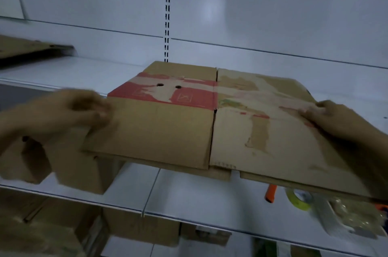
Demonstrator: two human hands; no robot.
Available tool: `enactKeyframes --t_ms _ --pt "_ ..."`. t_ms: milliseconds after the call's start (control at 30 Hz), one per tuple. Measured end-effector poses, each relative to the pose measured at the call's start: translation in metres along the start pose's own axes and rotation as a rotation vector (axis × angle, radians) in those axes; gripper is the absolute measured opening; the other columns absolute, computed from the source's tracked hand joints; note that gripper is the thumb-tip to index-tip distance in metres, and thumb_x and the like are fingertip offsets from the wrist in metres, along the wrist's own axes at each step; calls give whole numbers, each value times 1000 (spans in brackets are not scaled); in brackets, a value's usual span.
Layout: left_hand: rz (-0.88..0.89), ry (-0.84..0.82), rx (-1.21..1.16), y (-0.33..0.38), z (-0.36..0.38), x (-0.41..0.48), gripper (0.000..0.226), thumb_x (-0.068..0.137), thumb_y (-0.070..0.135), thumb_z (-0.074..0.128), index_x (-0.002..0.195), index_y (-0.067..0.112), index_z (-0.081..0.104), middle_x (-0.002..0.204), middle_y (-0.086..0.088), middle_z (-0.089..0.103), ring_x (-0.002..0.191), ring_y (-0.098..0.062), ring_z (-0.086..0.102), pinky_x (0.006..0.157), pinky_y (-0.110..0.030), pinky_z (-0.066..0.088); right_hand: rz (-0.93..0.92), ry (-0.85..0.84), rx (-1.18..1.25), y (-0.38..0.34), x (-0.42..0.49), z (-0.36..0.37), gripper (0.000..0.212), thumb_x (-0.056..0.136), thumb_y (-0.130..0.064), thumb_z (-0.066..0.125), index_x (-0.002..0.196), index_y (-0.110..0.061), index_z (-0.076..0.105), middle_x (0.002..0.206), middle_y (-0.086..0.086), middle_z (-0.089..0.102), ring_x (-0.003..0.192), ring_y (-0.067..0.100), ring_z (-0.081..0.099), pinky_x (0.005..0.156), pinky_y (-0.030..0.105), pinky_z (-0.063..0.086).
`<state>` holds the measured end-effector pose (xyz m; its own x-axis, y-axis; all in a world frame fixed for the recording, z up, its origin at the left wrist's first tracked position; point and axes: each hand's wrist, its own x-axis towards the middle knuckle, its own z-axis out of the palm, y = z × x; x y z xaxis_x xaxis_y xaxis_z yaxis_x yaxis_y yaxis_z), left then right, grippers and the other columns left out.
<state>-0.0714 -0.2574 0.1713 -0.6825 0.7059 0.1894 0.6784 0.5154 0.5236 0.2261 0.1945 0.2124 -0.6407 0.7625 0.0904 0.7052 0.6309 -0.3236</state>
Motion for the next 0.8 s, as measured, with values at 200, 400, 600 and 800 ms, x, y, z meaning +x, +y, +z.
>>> enactKeyframes --t_ms 200,400,600,800 --pt "-375 187 232 64 31 85 69 92 65 34 130 10 52 132 -19 55 116 -37 51 95 -43 38 30 66 20 16 23 15 108 63 -94 32 141 -18 37 136 15 51 119 37 51 96 47 40" --pt "-550 338 36 79 45 111 79 83 52 64 143 11 35 144 -19 42 127 -39 43 105 -47 36 -25 199 134 26 29 25 93 57 -88 32 125 -28 51 119 11 60 103 34 58 81 40 43" --pt "-610 586 -456 85 24 88 68 75 48 74 118 -2 58 113 -21 62 78 -25 57 73 -37 46 -81 388 589 17 24 33 63 67 -71 66 119 -36 55 133 9 52 112 35 54 89 53 47" --pt "-579 872 -487 73 -26 52 56 70 51 77 103 11 57 107 -10 61 96 -30 59 83 -44 51 -170 479 981 -44 22 42 59 83 -29 71 135 -28 44 141 3 43 121 18 46 100 41 43"
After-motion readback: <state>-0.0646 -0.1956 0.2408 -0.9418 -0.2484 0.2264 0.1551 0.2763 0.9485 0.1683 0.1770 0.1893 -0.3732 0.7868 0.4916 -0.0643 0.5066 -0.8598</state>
